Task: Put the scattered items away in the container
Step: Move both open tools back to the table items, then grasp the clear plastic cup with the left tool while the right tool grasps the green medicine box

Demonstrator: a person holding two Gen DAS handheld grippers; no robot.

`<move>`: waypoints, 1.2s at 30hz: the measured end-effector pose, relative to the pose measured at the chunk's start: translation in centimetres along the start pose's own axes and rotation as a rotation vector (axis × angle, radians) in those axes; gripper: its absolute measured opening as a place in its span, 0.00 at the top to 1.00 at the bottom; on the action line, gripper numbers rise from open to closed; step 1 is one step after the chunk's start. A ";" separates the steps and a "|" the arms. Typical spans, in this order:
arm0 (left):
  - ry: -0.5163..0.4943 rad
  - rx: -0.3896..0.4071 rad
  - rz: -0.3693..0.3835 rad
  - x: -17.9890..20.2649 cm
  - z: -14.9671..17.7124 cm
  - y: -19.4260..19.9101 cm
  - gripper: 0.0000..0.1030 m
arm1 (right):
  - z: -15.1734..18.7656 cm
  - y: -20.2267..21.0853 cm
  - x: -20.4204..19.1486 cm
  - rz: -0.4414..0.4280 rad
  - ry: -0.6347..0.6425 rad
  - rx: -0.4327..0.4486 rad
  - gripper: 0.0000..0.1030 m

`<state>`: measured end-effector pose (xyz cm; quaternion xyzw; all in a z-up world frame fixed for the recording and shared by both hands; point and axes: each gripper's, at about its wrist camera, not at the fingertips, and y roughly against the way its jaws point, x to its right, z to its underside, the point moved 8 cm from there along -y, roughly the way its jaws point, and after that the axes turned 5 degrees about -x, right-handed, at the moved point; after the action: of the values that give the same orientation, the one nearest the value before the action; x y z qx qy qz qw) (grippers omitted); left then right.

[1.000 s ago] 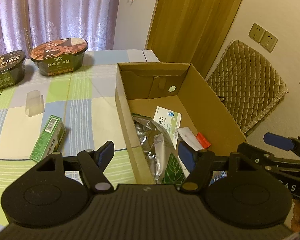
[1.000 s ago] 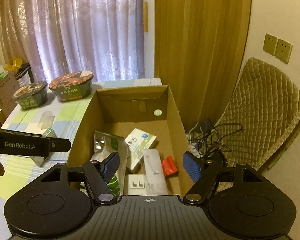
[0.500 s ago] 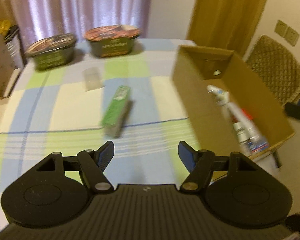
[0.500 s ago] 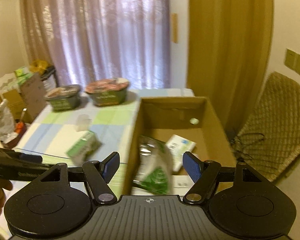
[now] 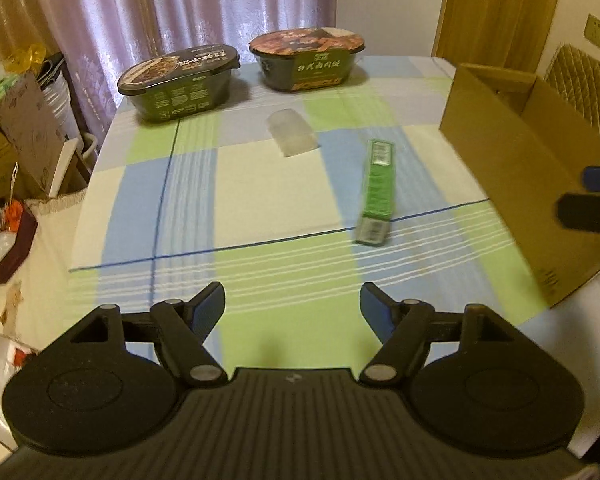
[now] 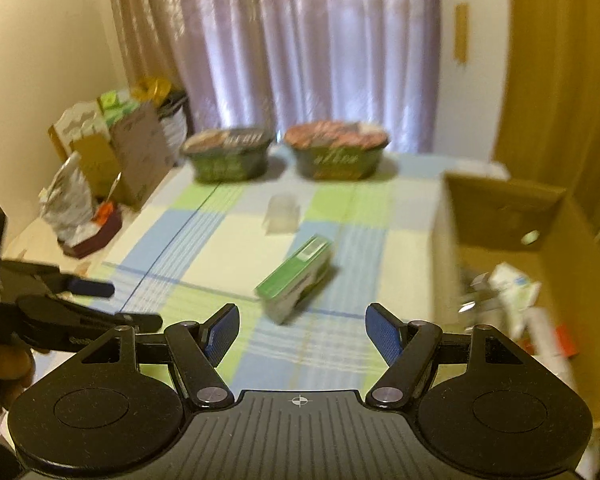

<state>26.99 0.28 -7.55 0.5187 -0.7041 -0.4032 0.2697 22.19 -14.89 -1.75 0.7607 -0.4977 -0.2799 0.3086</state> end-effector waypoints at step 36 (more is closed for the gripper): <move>-0.524 0.116 0.117 -1.1 -16.9 -21.0 0.29 | -7.8 -21.7 5.9 0.055 0.010 -0.106 0.69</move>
<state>51.56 -6.37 -16.33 0.3697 -0.8004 -0.4665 0.0710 42.64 -12.09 -13.55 0.7309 -0.5011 -0.2935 0.3587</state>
